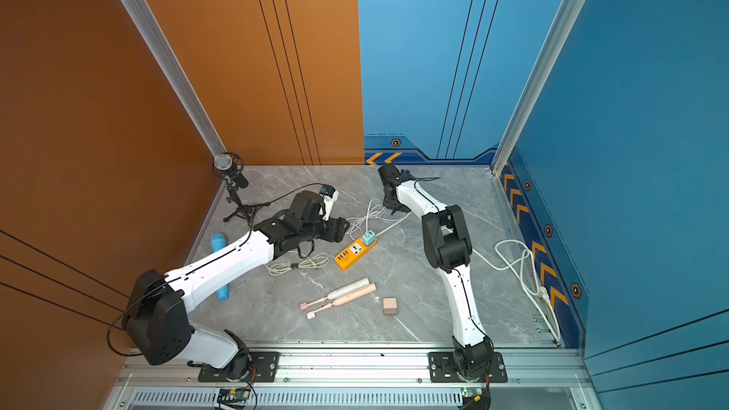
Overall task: Charge the electric toothbrush
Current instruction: Pick up the charging cable from the center of the board.
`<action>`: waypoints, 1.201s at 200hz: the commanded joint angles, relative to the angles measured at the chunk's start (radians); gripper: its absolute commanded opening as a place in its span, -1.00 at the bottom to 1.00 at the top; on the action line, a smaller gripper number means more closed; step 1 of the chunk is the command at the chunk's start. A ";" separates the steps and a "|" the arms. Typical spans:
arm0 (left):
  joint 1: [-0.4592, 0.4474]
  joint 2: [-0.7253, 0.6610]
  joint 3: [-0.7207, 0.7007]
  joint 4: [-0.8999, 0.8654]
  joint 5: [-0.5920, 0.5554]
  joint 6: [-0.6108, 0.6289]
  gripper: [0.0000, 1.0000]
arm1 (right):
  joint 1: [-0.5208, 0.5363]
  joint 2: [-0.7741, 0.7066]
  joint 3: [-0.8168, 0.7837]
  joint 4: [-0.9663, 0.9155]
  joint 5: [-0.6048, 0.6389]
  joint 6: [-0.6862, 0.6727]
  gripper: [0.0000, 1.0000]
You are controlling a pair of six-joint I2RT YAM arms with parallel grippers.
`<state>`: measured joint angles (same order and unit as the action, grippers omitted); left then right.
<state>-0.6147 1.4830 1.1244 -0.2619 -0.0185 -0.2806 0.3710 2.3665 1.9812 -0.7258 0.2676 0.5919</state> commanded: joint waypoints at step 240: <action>0.016 -0.029 0.016 -0.011 -0.058 -0.073 0.54 | -0.042 0.028 0.039 0.031 -0.104 -0.168 -1.00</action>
<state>-0.6075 1.4830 1.1278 -0.2623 -0.0532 -0.3393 0.3279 2.4664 2.1002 -0.7460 0.2584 0.4515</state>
